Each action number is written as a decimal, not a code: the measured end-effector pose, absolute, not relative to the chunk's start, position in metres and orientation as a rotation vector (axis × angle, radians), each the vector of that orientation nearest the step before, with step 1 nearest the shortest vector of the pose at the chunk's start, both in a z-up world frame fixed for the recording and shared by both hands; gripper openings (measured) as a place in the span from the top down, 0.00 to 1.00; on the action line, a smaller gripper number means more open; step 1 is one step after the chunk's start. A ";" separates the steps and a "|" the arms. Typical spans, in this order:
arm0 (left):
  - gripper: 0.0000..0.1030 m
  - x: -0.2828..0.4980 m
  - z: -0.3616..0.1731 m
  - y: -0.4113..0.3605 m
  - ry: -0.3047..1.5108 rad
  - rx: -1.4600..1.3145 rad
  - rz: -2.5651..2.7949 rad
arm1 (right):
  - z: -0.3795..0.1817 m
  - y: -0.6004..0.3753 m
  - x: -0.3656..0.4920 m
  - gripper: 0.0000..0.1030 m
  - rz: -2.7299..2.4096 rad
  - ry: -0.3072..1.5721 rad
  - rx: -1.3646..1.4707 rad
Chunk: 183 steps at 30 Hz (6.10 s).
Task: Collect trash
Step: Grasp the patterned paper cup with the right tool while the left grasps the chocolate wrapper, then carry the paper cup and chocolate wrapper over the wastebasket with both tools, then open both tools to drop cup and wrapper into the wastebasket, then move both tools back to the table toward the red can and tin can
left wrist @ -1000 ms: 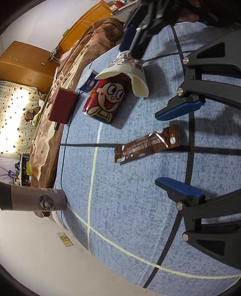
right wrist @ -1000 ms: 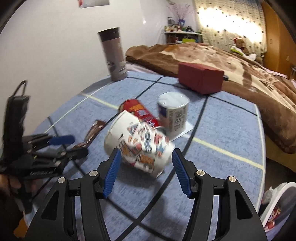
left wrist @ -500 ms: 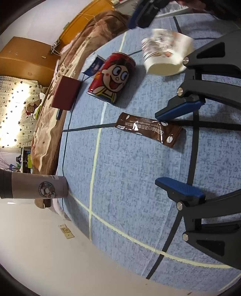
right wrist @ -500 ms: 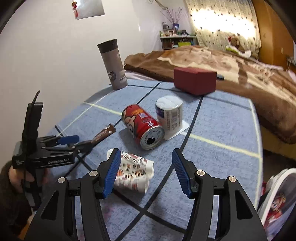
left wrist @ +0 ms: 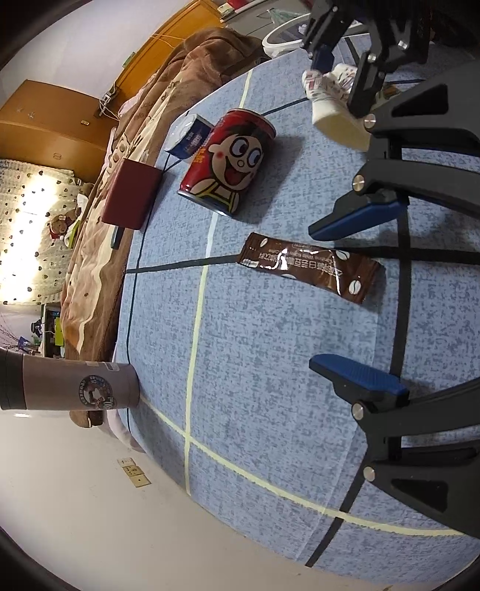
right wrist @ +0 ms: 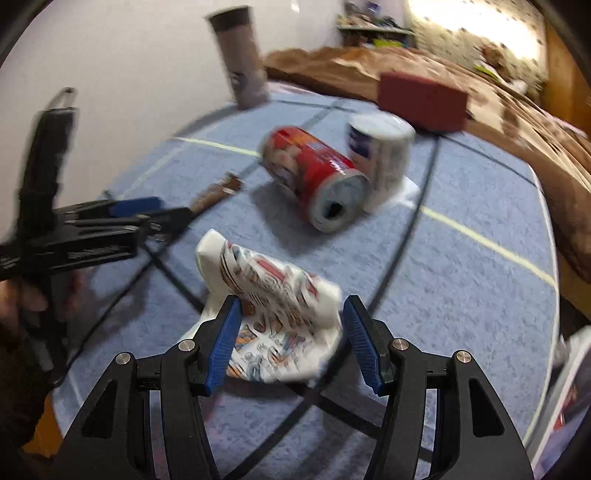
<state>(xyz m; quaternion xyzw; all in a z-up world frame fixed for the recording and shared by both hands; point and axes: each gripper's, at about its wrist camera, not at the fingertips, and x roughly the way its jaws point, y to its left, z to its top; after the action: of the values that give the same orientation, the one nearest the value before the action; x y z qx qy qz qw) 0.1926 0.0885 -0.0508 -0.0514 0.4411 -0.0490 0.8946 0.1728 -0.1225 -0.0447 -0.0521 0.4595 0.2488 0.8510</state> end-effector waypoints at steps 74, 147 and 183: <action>0.79 0.177 -0.026 0.039 0.844 -0.010 -0.183 | -0.029 -0.179 0.165 0.70 0.293 0.850 0.068; 0.77 0.142 -0.019 -0.293 0.841 0.214 -0.683 | -0.041 -0.413 0.091 0.69 -0.304 0.825 0.257; 0.45 0.147 0.009 -0.159 0.756 0.042 -0.416 | -0.016 -0.337 0.110 0.48 -0.136 0.718 0.214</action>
<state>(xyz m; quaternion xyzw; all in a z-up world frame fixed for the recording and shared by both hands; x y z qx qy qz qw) 0.1469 -0.1589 0.0090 0.0205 0.3665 -0.2016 0.9081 0.1098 -0.3369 -0.0163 0.1046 0.3503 -0.0665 0.9284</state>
